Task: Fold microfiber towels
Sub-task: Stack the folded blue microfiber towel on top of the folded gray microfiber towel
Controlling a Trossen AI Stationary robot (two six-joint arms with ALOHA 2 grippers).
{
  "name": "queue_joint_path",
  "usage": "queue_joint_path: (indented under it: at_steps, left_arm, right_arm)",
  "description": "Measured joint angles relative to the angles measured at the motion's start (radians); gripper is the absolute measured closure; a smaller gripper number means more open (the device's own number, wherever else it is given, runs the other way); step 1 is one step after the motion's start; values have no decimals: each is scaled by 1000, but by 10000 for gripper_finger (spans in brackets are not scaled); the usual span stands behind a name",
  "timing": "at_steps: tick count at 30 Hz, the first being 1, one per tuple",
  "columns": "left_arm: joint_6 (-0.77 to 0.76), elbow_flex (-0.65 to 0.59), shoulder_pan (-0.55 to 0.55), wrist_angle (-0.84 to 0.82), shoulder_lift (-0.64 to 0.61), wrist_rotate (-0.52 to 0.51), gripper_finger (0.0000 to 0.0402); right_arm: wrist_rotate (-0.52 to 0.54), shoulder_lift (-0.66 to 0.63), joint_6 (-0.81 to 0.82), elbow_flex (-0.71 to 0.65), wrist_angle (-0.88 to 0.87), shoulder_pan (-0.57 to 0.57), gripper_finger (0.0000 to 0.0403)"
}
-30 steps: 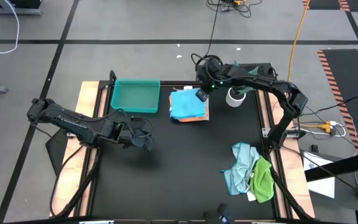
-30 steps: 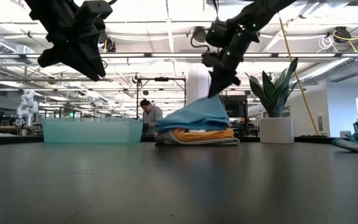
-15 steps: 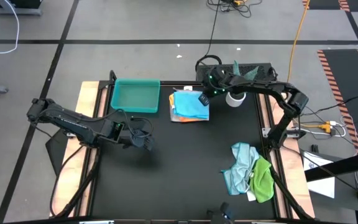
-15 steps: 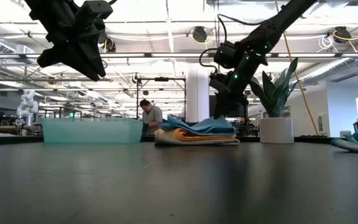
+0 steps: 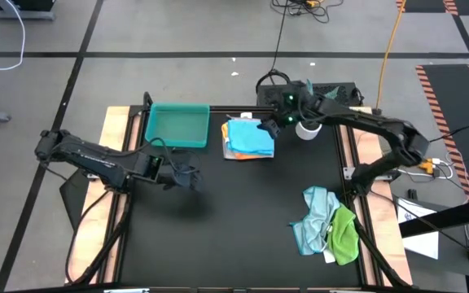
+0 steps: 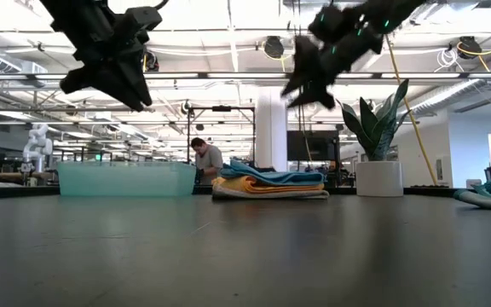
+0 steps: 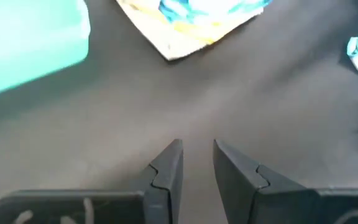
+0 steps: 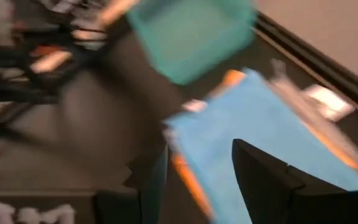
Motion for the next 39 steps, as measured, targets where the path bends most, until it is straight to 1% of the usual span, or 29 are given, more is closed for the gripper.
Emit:
queue_joint_path:
  at_steps: [3, 5, 9, 10, 13, 15, 17, 24, 26, 30, 34, 39]
  left_arm:
    - [69, 0, 48, 42, 24, 0, 311]
    - [116, -1, 87, 81, 41, 21, 311]
    - [217, -2, 168, 183, 104, 106, 311]
    - [237, -1, 189, 231, 121, 124, 311]
    - [253, -1, 254, 310, 163, 208, 311]
    - [232, 0, 301, 394, 198, 306, 311]
    - [223, 0, 342, 424, 230, 387, 311]
    - [223, 0, 429, 552, 347, 508, 311]
    - [221, 0, 445, 617, 382, 548, 311]
    - [214, 1, 462, 708, 440, 579, 311]
    - [218, 0, 471, 701, 481, 577, 311]
    - [234, 1, 481, 698, 499, 562, 311]
  right_arm:
    - [2, -46, 20, 1, -2, 75, 234]
    - [16, -58, 37, 1, -1, 135, 237]
    - [95, -45, 37, 0, -31, 247, 243]
    - [120, -41, 34, 0, -36, 271, 244]
    - [172, -34, 39, -1, -70, 318, 249]
    - [184, -33, 68, -1, -69, 332, 252]
    - [184, -34, 86, -1, -63, 345, 254]
    - [183, -36, 113, -1, -50, 363, 255]
    - [185, -36, 115, -1, -50, 365, 255]
    - [183, -36, 144, -1, -46, 365, 255]
    - [183, -36, 152, -1, -45, 366, 255]
    - [181, -36, 165, -1, -33, 366, 255]
